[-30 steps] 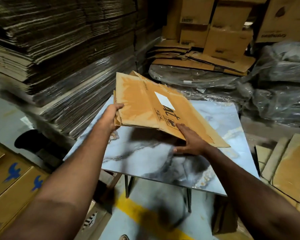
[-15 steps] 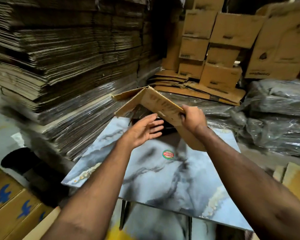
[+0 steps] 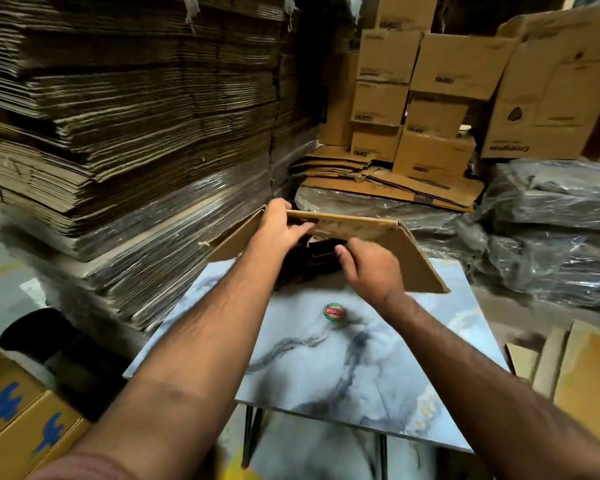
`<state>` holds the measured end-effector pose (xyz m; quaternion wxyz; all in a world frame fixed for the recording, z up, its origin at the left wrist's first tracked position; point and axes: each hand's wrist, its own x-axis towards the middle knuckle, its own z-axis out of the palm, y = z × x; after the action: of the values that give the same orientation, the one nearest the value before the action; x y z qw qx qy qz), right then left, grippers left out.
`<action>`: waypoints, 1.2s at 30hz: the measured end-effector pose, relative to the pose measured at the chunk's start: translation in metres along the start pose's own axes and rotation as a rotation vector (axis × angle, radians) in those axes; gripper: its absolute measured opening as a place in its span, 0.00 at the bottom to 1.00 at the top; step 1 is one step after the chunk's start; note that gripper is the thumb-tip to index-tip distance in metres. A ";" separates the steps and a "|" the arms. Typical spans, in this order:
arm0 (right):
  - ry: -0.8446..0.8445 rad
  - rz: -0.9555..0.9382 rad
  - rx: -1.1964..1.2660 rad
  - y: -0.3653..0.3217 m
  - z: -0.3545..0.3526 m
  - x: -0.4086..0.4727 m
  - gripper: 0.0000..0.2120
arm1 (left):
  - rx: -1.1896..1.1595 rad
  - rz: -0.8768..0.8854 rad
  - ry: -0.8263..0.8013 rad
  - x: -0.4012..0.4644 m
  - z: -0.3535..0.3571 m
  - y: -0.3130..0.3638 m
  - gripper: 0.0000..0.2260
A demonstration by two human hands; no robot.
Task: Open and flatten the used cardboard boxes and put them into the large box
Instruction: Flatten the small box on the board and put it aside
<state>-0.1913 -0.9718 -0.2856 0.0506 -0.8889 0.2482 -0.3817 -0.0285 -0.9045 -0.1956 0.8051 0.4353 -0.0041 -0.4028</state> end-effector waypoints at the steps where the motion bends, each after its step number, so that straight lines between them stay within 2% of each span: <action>1: -0.103 0.181 0.178 0.000 0.005 -0.004 0.20 | -0.017 0.015 -0.008 -0.001 0.003 0.000 0.04; 3: -0.099 0.612 0.806 0.001 0.003 0.006 0.24 | -0.035 0.030 -0.024 -0.002 0.009 0.001 0.04; 4: -0.055 0.817 1.145 0.006 -0.002 0.018 0.31 | -0.037 0.032 -0.034 -0.002 0.010 0.003 0.03; 6: 0.085 1.020 1.644 0.021 -0.018 0.045 0.46 | -0.022 0.030 -0.053 -0.004 0.010 0.006 0.03; 8: 0.243 1.128 1.909 0.036 -0.034 0.068 0.48 | -0.005 0.032 -0.086 -0.008 0.010 0.007 0.03; 9: 0.277 1.155 1.917 0.042 -0.037 0.076 0.44 | -0.005 0.042 -0.111 -0.011 0.012 0.008 0.02; 12: 0.357 1.102 1.628 0.041 -0.048 0.093 0.19 | -0.001 0.093 -0.171 -0.018 0.017 0.016 0.03; 14: 0.375 0.999 1.521 0.036 -0.052 0.099 0.10 | 0.006 0.131 -0.208 -0.019 0.016 0.022 0.03; 16: 0.385 0.972 1.470 0.033 -0.053 0.096 0.07 | 0.023 0.125 -0.238 -0.016 0.012 0.025 0.05; 19: 0.352 1.026 1.318 0.037 -0.042 0.082 0.05 | 0.065 0.080 -0.222 -0.007 0.003 0.015 0.07; 24: 0.300 1.124 1.311 0.056 -0.013 0.038 0.14 | 0.111 -0.004 -0.068 0.013 -0.022 -0.033 0.09; 26: 0.257 1.168 1.234 0.065 -0.003 0.015 0.15 | 0.103 -0.036 -0.030 0.017 -0.032 -0.052 0.11; 30: 0.158 1.217 1.039 0.075 0.009 -0.018 0.13 | 0.098 -0.102 0.034 0.022 -0.058 -0.086 0.07; 36: 0.107 1.244 0.986 0.086 0.011 -0.029 0.15 | 0.108 -0.108 0.106 0.020 -0.085 -0.095 0.07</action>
<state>-0.2350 -1.0338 -0.3361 0.6302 -0.4430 0.5034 -0.3914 -0.0457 -0.8869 -0.3223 0.7566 0.4984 0.0401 -0.4214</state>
